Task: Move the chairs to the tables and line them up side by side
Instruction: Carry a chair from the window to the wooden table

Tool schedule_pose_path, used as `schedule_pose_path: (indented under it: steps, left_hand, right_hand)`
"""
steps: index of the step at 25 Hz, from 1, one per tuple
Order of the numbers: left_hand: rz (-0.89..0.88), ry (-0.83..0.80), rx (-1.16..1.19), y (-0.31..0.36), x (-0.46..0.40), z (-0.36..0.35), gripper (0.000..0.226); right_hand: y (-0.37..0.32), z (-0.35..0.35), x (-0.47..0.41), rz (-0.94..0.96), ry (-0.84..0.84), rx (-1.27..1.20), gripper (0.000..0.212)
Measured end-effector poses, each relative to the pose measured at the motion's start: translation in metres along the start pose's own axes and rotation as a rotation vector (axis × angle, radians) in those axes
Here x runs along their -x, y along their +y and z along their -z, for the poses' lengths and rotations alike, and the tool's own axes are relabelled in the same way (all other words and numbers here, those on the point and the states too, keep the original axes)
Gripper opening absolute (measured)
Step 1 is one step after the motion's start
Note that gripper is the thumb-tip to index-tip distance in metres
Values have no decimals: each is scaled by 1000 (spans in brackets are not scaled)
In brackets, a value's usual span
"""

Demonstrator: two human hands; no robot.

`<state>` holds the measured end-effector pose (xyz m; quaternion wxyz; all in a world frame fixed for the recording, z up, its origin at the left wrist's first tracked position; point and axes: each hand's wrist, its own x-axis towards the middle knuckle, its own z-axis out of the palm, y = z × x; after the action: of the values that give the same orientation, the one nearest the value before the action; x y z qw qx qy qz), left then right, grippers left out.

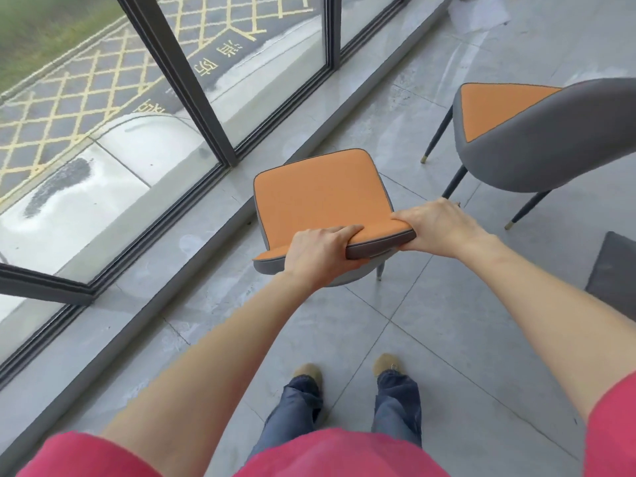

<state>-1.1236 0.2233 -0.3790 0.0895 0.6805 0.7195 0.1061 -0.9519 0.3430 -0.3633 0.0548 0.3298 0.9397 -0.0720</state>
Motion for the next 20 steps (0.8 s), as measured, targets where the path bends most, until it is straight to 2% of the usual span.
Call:
schedule_pose_path:
  steps: [10, 14, 20]
  left_hand:
    - [-330, -122, -57, -30, 48, 12, 48]
    - [-437, -194, -70, -24, 53, 13, 49]
    - [-553, -265, -117, -11, 76, 9, 51]
  right_hand:
    - [-88, -29, 78, -265, 93, -53, 48]
    - [-109, -35, 105, -413, 103, -68, 50]
    - [-140, -51, 150, -531, 135, -54, 51]
